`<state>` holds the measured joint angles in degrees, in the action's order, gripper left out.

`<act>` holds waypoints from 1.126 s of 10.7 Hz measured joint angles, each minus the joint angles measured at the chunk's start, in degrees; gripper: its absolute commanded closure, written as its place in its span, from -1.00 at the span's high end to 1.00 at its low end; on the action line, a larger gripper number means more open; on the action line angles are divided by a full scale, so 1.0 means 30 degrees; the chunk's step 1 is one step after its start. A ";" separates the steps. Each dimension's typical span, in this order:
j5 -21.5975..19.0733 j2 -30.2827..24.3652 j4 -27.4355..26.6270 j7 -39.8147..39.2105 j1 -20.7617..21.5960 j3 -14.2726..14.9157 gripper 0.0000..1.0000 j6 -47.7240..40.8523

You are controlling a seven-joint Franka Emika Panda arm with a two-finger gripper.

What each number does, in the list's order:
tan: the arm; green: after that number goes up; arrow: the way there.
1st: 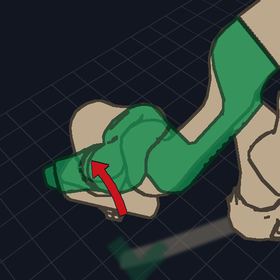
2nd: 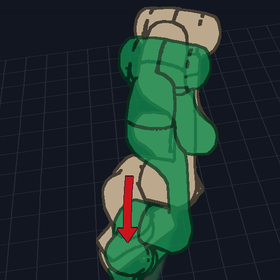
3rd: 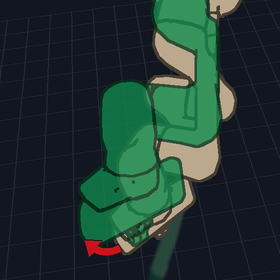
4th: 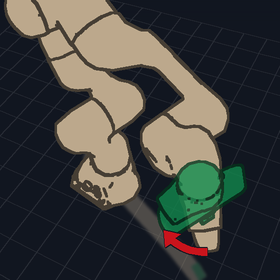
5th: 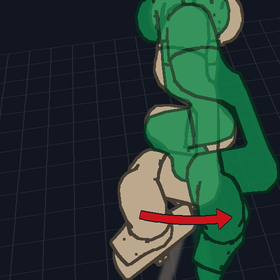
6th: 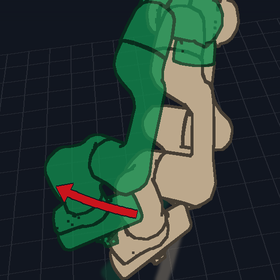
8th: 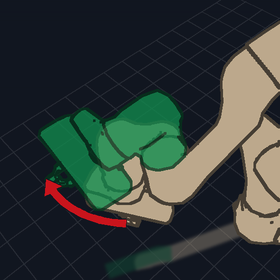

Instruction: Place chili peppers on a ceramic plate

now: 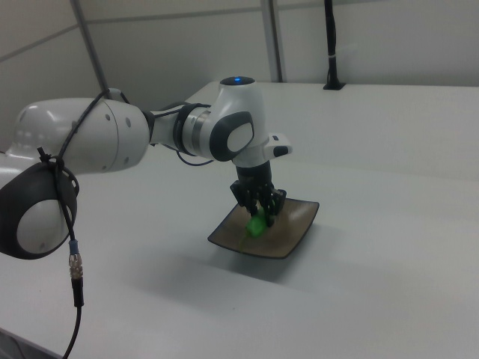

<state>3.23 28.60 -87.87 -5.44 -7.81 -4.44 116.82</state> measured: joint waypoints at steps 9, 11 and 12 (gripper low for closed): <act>0.0000 -0.2001 0.0635 0.1236 0.0333 -0.0048 1.00 -0.0682; -0.0029 -0.4326 0.0879 0.2701 0.0866 -0.0086 1.00 -0.3526; -0.0044 -0.5458 0.0946 0.3298 0.1299 -0.0107 1.00 -0.5131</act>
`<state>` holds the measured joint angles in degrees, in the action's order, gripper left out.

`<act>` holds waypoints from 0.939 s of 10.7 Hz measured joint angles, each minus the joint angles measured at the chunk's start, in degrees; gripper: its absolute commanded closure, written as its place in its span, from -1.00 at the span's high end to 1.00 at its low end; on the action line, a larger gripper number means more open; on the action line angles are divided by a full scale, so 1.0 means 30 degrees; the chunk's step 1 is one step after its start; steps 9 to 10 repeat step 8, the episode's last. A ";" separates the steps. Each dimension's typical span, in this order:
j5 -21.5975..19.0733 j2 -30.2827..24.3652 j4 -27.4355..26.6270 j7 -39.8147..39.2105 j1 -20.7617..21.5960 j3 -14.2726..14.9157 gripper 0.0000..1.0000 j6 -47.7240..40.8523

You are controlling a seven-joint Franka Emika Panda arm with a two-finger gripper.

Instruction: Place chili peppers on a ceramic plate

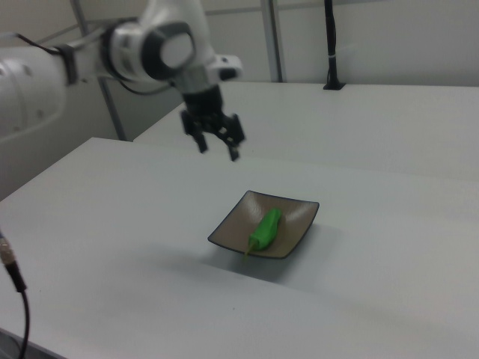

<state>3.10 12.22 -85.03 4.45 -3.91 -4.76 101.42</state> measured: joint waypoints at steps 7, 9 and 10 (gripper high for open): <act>-0.1556 -0.3593 -0.1405 0.0218 0.3136 -0.0074 1.00 -0.3914; -0.1556 -0.3581 -0.1767 -0.0178 0.3170 0.0054 1.00 -0.3173; -0.1556 -0.3581 -0.1767 -0.0178 0.3170 0.0054 1.00 -0.3173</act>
